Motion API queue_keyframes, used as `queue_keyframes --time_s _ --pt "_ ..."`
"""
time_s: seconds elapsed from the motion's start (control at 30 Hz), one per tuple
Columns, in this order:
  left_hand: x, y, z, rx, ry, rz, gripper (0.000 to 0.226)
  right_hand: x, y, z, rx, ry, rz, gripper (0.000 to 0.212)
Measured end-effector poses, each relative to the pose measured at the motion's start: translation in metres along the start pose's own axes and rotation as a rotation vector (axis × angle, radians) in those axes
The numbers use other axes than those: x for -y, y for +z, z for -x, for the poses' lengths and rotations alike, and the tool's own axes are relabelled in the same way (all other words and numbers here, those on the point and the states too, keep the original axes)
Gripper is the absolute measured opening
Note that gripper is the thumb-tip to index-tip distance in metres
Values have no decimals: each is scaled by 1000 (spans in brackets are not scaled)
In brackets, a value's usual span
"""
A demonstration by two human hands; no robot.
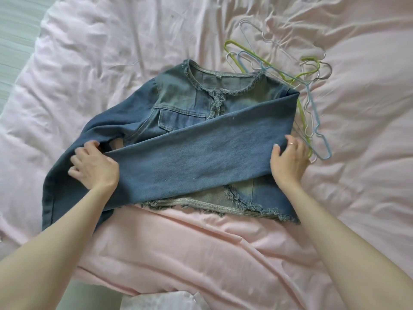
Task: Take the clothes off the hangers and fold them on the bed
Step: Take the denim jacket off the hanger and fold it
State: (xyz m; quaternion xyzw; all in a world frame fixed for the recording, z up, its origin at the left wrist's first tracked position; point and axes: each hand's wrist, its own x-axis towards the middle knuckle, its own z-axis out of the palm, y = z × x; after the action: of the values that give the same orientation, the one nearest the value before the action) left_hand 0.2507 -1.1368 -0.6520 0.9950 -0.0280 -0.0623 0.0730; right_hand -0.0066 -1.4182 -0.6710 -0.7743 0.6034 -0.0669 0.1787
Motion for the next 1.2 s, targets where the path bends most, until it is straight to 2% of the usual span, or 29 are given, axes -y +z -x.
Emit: queue_keyframes --time_s 0.07,0.13,0.23,0.3,0.43,0.53,0.63,0.73,0.87,1.0,1.2 --pt "-20 10 11 -65 155 14 45 4 9 -11 55 -152 67 46" --pt "-42 22 24 -58 354 59 46 7 18 -20 121 -229 136 51" --pt "-75 48 46 10 671 51 45 8 32 -36 170 -247 193 60" --pt "-91 66 56 106 791 -31 47 6 40 -49 178 -243 202 64" --pt "-100 88 46 205 751 -87 48 10 42 -80 132 -251 143 67" --pt "-98 92 29 132 758 -92 43 16 44 -99 114 -247 125 68" --pt "-98 88 13 47 634 -12 38 23 50 -109 188 -282 205 64" --pt "-94 88 7 58 602 15 31 28 58 -116 243 -303 273 62" --pt "-98 92 4 81 552 35 23 30 66 -116 214 -280 343 62" --pt "-90 87 0 80 544 13 28 35 68 -81 223 -264 334 61" --pt "-44 67 -4 74 652 -203 47 10 74 11 285 -261 328 65"
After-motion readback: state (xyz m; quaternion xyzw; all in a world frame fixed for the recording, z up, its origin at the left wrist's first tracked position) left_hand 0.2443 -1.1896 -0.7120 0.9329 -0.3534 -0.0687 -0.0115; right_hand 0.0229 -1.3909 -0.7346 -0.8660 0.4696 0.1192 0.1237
